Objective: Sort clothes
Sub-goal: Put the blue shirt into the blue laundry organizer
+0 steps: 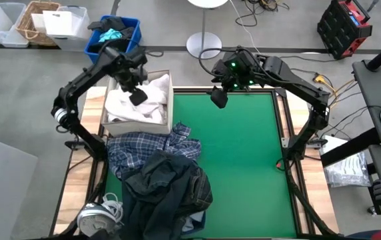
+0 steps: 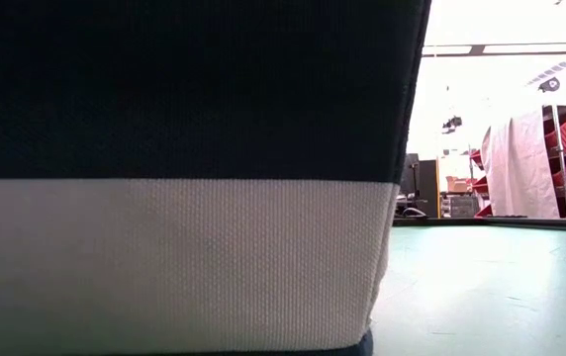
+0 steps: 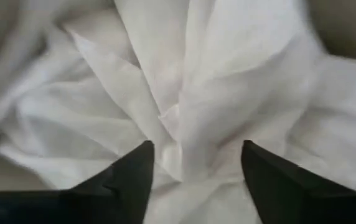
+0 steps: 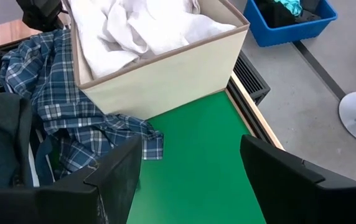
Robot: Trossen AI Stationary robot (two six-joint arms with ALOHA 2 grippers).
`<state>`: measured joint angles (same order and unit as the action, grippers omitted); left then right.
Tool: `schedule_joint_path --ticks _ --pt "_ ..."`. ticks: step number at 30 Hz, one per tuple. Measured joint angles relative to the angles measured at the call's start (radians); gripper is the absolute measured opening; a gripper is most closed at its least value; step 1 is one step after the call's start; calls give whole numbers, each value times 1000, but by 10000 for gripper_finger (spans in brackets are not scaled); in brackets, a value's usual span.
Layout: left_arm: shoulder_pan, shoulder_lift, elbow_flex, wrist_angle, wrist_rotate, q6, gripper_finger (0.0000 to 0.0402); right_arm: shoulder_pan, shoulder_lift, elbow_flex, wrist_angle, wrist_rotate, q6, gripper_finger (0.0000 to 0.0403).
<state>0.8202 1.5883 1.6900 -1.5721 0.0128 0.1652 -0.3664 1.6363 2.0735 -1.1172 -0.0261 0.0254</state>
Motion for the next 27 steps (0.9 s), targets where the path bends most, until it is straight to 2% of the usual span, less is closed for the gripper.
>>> schedule_joint_path --ticks 6,11,14,17,20,24,27 --pt "-25 -16 159 4 19 -26 271 0 0 0 0 0 -1 267" --pt "-90 -73 266 2 153 -141 277 0 0 0 -1 0 -3 260" --pt "-180 -137 277 1 194 -282 273 0 0 0 -9 0 -3 255" --pt "-334 -221 261 1 213 -427 269 0 1 0 -10 -3 -4 254" --pt "-528 -294 227 0 160 -585 266 0 1 0 -9 -8 -13 260" --pt "-810 -357 145 0 -64 -906 265 0 1 0 -4 -8 -19 269" --pt "-942 -380 56 1 -155 -1181 264 0 1 0 6 -8 -25 271"
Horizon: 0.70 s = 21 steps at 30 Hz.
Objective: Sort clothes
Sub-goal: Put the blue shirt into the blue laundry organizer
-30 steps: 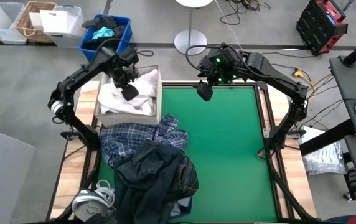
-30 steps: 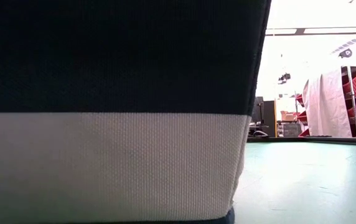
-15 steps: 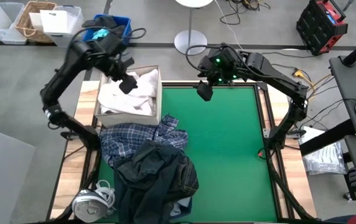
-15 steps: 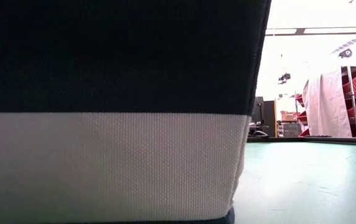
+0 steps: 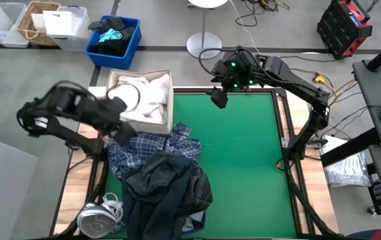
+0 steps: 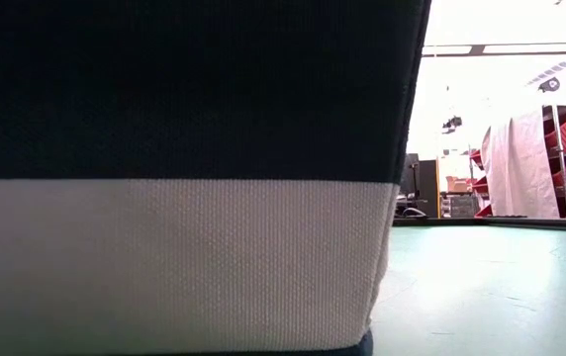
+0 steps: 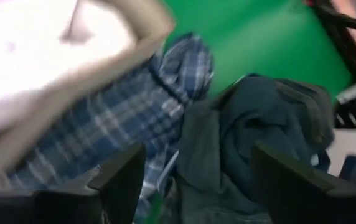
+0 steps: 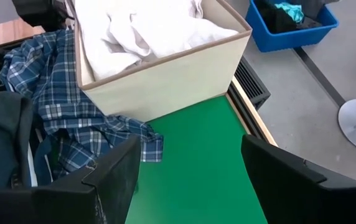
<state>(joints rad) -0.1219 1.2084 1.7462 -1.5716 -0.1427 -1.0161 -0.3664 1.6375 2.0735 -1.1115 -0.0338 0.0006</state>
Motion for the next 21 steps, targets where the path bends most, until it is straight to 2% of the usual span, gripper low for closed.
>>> schedule_joint_path --ticks 4,6,9,16,21 --pt "-84 8 -146 0 1 -232 264 0 0 0 15 0 -9 268" --pt "-94 17 -217 -1 47 -296 264 0 0 0 28 0 -15 265" --pt "-95 31 -314 0 103 -321 264 0 0 0 35 0 -15 262" --pt "-95 34 -461 1 119 -311 264 0 0 0 39 0 -20 268" --pt "-95 33 -565 3 146 -371 264 0 0 0 39 0 -20 278"
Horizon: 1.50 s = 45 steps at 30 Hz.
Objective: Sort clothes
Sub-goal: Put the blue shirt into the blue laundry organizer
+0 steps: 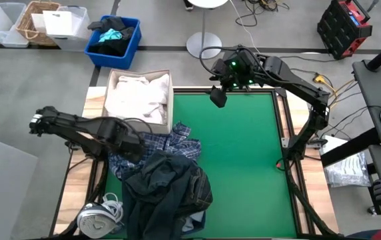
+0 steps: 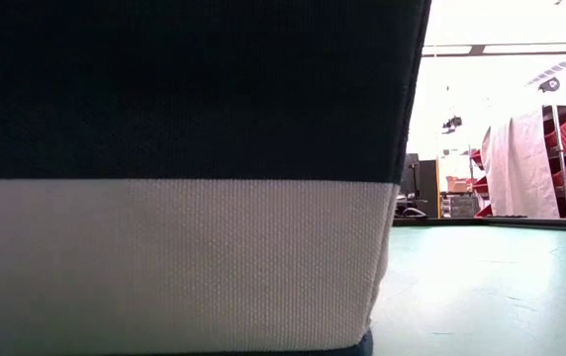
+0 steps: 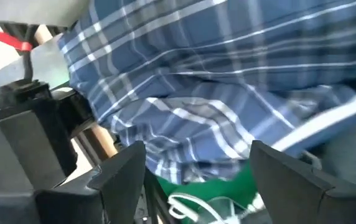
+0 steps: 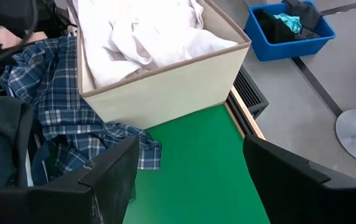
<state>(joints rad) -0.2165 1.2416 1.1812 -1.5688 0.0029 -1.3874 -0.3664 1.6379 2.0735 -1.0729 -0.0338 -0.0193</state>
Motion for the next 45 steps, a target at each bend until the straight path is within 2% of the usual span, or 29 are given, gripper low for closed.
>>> schedule_joint_path --ticks 13,17,19,21,26,27,32,41,45 --pt "0 0 -254 186 -23 7 264 0 0 0 1 0 -10 283" --pt "0 0 -327 263 -78 9 253 0 0 0 1 0 -9 276" --pt "0 0 -363 300 -91 11 230 0 0 0 1 0 -8 274" --pt "0 -3 -395 339 -90 15 189 0 0 0 1 0 -7 271" --pt "0 -10 -422 375 -74 29 36 0 0 0 1 0 -6 271" --pt "0 -12 -415 370 -77 37 19 0 0 0 1 0 -6 273" --pt "-1 -23 -292 285 -107 99 3 0 0 0 1 0 -7 281" --pt "-24 -12 39 85 -134 217 0 0 0 0 9 0 -7 271" --pt "-54 -10 193 49 -207 286 0 0 0 0 9 0 -10 263"
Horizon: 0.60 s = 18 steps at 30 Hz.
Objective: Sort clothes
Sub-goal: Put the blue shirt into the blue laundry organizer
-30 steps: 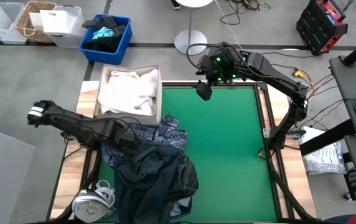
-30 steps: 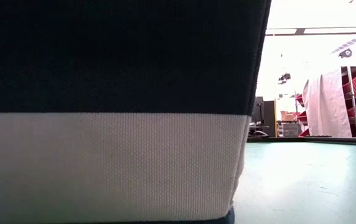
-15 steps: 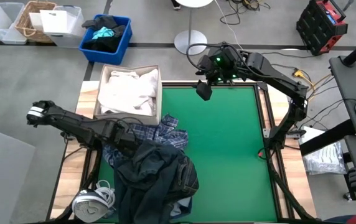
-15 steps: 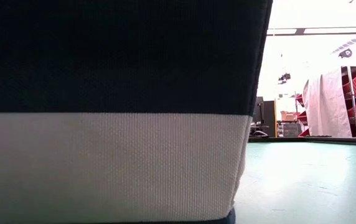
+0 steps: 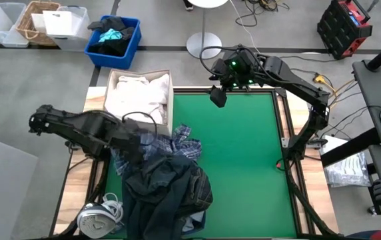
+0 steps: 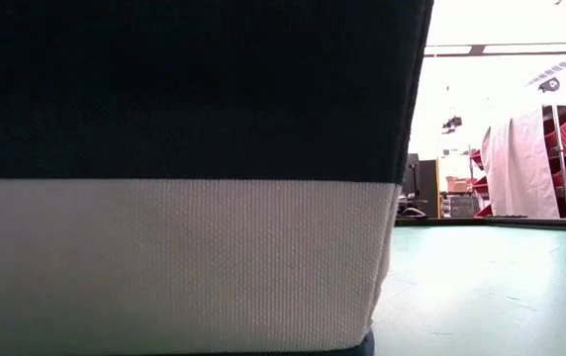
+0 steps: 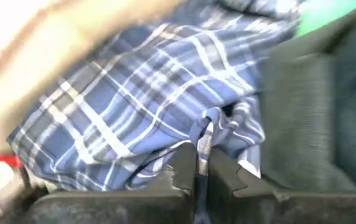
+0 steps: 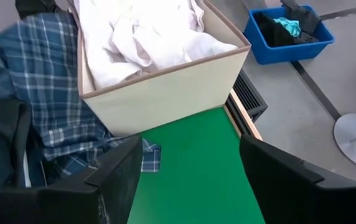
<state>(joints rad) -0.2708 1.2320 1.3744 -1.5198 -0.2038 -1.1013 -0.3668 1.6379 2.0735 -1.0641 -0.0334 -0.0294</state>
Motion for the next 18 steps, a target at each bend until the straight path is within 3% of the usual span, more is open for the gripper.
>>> schedule_joint_path --ticks 11,18 --pt "-56 70 395 -51 -249 232 0 0 0 0 17 -10 -35 272" --pt "-56 156 613 -52 -419 416 0 0 0 0 123 -214 -42 301"
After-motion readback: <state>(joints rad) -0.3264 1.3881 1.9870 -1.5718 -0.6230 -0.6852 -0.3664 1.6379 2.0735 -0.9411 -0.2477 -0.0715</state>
